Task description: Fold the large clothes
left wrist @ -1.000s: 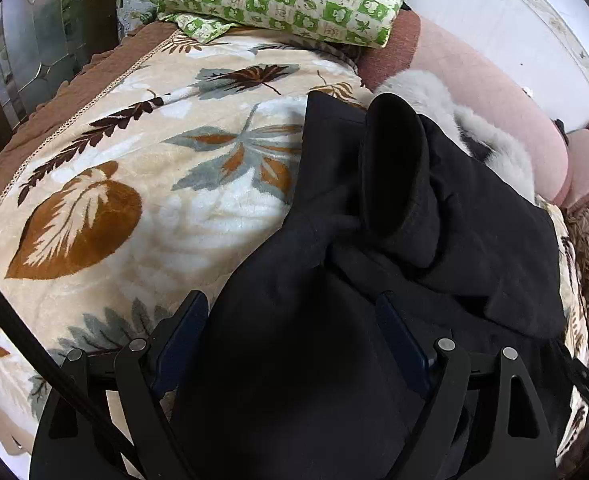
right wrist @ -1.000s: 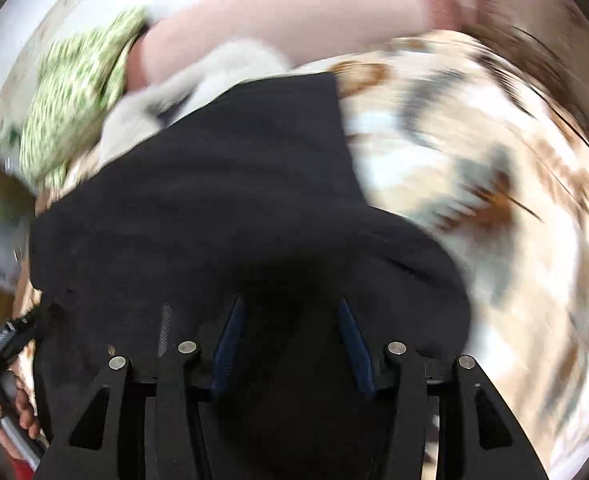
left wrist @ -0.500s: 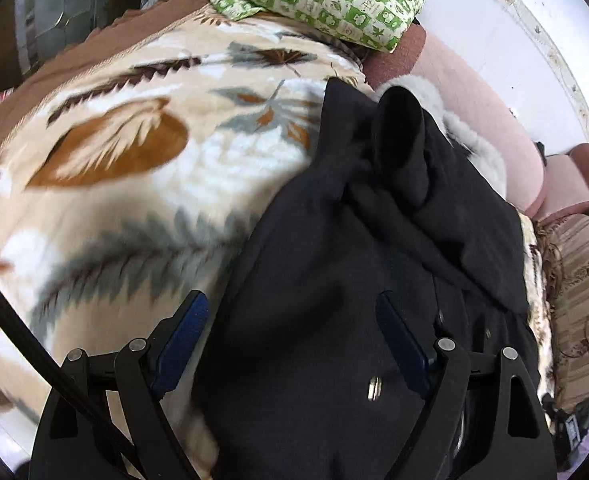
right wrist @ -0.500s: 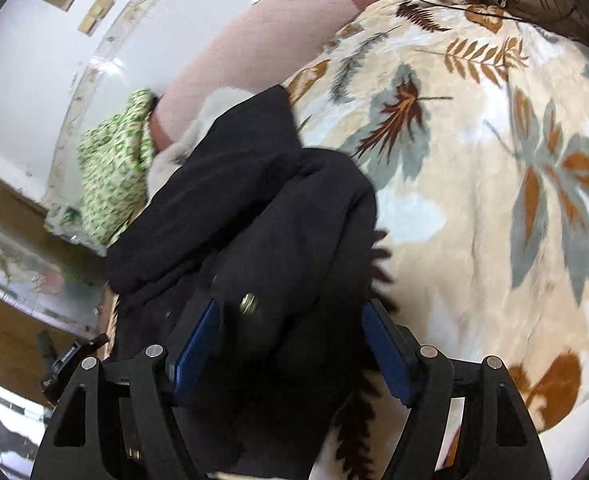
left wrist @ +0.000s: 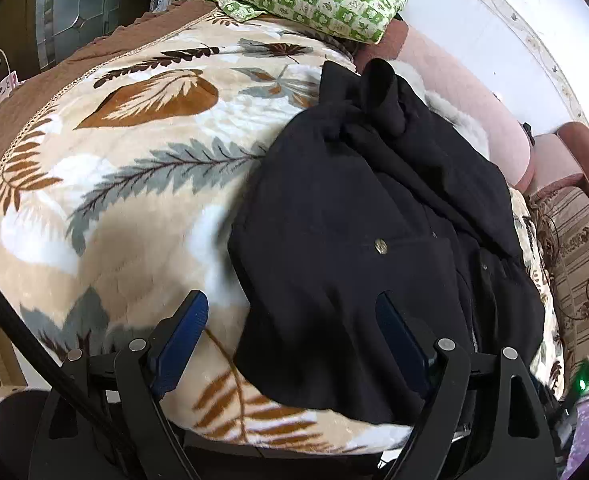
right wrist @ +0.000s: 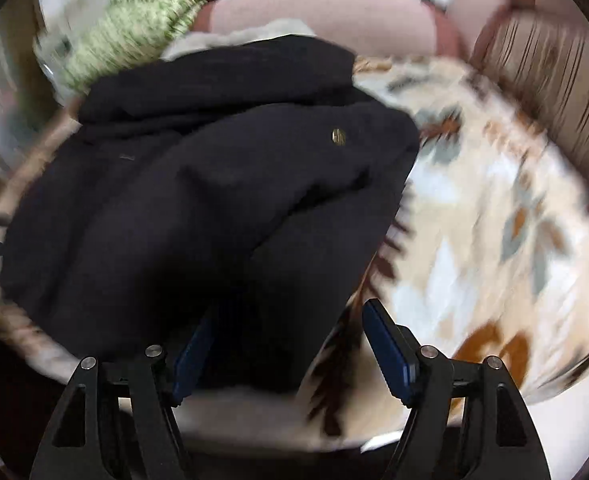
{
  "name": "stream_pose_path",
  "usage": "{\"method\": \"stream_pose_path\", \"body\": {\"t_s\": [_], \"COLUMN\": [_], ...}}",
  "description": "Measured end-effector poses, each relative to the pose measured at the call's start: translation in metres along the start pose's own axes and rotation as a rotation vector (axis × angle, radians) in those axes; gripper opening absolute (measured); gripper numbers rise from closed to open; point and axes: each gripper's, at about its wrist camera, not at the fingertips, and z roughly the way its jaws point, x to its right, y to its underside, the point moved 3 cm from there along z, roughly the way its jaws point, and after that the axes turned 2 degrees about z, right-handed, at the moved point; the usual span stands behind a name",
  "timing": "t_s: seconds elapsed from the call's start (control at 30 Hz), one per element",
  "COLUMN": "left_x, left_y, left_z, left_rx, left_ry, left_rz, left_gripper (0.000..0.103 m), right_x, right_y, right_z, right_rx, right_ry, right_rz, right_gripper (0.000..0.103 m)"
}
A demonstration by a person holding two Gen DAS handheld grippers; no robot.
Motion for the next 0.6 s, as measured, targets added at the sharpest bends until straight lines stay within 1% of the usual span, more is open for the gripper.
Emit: {"method": "stream_pose_path", "body": {"t_s": [0.03, 0.07, 0.13, 0.17, 0.2, 0.23, 0.27, 0.3, 0.33, 0.4, 0.43, 0.5, 0.57, 0.6], "left_x": [0.002, 0.005, 0.007, 0.007, 0.005, 0.002, -0.001, -0.005, -0.01, -0.02, -0.024, -0.034, -0.04, -0.041], "left_y": [0.002, 0.003, 0.004, 0.003, 0.002, 0.001, 0.0, -0.002, -0.005, -0.009, -0.011, -0.014, -0.017, -0.019], "left_z": [-0.003, -0.005, -0.008, -0.01, -0.012, -0.013, -0.014, -0.014, -0.014, -0.01, -0.009, -0.006, 0.001, 0.004], "left_rx": [0.004, 0.01, 0.02, 0.027, 0.034, 0.043, 0.05, 0.055, 0.056, 0.053, 0.052, 0.052, 0.037, 0.029], "left_ry": [-0.002, -0.008, -0.026, -0.038, -0.043, -0.05, -0.055, -0.059, -0.061, -0.065, -0.065, -0.057, -0.04, -0.031], "left_rz": [0.009, 0.02, 0.04, 0.046, 0.045, 0.039, 0.03, 0.018, 0.003, -0.028, -0.041, -0.068, -0.083, -0.087], "left_gripper": [0.085, 0.085, 0.085, 0.085, 0.085, 0.085, 0.085, 0.085, 0.085, 0.085, 0.085, 0.085, 0.085, 0.085], "right_x": [-0.002, -0.003, 0.007, 0.016, 0.034, 0.05, 0.066, 0.076, 0.09, 0.103, 0.109, 0.115, 0.116, 0.116], "right_y": [-0.003, -0.006, -0.009, -0.008, -0.004, 0.002, 0.012, 0.019, 0.031, 0.045, 0.051, 0.053, 0.049, 0.044], "right_z": [0.004, 0.006, 0.0, -0.006, -0.018, -0.027, -0.033, -0.036, -0.035, -0.029, -0.03, -0.04, -0.055, -0.062], "right_rx": [0.02, 0.032, 0.052, 0.057, 0.076, 0.08, 0.071, 0.06, 0.022, -0.05, -0.069, -0.041, 0.018, 0.051], "right_ry": [-0.01, -0.033, -0.054, -0.068, -0.064, -0.084, -0.083, -0.088, -0.111, -0.14, -0.158, -0.205, -0.233, -0.236], "right_rz": [-0.003, 0.0, 0.053, 0.11, 0.2, 0.272, 0.343, 0.385, 0.452, 0.527, 0.569, 0.599, 0.572, 0.548], "right_gripper": [0.073, 0.065, 0.02, 0.012, 0.008, 0.008, 0.007, 0.007, 0.008, 0.008, 0.008, 0.01, 0.012, 0.02]}}
